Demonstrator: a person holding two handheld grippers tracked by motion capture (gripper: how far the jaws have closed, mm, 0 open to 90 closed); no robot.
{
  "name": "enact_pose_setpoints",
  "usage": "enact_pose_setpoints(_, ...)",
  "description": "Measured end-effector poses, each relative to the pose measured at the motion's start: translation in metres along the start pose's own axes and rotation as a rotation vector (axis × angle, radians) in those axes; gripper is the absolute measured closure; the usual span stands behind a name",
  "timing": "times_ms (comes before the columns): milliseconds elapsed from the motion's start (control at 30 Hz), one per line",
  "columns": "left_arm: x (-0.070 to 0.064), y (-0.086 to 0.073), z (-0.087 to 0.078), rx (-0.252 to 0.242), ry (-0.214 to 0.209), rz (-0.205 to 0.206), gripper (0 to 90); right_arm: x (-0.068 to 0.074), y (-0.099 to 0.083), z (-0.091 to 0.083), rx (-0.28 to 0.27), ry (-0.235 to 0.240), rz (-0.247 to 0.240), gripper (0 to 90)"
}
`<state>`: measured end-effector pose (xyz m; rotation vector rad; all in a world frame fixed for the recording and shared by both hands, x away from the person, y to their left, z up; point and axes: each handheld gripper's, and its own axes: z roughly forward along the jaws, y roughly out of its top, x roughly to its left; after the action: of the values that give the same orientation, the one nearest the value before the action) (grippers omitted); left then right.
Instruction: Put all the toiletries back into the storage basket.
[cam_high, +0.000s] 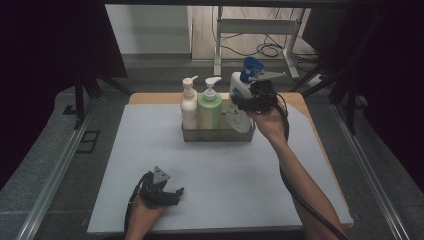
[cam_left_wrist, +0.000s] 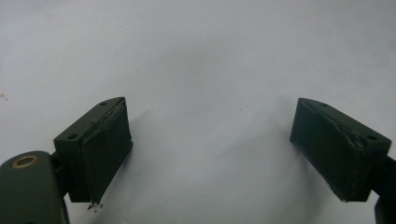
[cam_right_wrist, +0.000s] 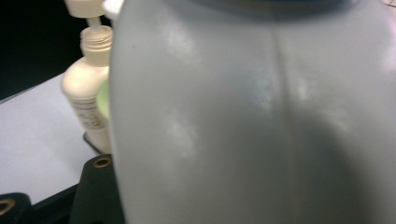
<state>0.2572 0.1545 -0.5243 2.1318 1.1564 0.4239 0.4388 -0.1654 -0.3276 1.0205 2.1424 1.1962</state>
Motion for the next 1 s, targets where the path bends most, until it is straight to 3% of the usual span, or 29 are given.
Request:
enact_pose_setpoints(600,0.000,0.000,0.000,0.002,0.000,0.002,11.9,-0.006,0.003,0.031,0.001,-0.056,0.022,38.0)
enact_pose_setpoints(1000,0.000,0.000,0.000,0.002,-0.001,0.001,11.9,-0.003,-0.008,0.048,0.027,-0.062,0.017,38.0)
